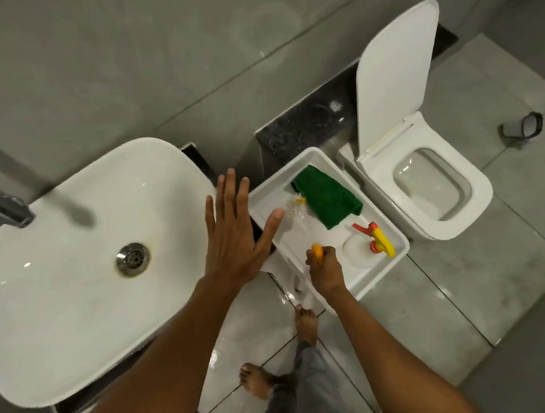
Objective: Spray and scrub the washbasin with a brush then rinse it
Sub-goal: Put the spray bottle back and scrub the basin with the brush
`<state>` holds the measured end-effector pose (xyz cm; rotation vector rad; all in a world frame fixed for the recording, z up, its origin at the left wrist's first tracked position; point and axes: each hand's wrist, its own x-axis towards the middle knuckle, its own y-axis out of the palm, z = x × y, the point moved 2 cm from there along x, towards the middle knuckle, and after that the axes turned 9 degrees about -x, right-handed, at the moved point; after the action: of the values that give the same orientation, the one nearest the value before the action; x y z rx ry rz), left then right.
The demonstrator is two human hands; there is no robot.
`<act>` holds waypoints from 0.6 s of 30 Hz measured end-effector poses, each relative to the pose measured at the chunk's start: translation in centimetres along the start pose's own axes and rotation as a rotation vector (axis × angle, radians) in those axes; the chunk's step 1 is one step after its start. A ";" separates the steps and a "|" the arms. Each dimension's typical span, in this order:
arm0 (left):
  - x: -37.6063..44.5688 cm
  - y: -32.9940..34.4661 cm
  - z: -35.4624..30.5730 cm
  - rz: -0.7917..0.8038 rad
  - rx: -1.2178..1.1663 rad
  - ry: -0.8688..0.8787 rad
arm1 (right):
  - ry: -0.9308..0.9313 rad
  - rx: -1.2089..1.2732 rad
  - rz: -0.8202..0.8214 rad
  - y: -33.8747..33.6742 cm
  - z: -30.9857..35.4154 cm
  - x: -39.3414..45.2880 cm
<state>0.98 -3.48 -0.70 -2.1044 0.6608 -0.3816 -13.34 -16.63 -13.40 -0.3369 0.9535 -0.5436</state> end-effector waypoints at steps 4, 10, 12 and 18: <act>-4.8 -2.7 2.9 -0.082 -0.014 -0.043 | -0.091 0.059 -0.082 -2.1 3.5 -3.8; -11.4 -9.0 10.6 -0.232 0.025 -0.236 | -0.346 0.078 -0.145 -3.8 9.8 -10.4; -13.5 -11.7 13.6 -0.289 0.046 -0.311 | -0.432 0.059 -0.133 -3.4 11.9 -13.0; -17.6 -17.2 20.3 -0.381 0.131 -0.529 | -0.602 -0.280 0.038 1.2 16.0 -20.0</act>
<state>2.09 28.37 1.24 -2.0756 -0.0730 -0.0574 -8.80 -3.53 8.17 -0.6878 0.4465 -0.2438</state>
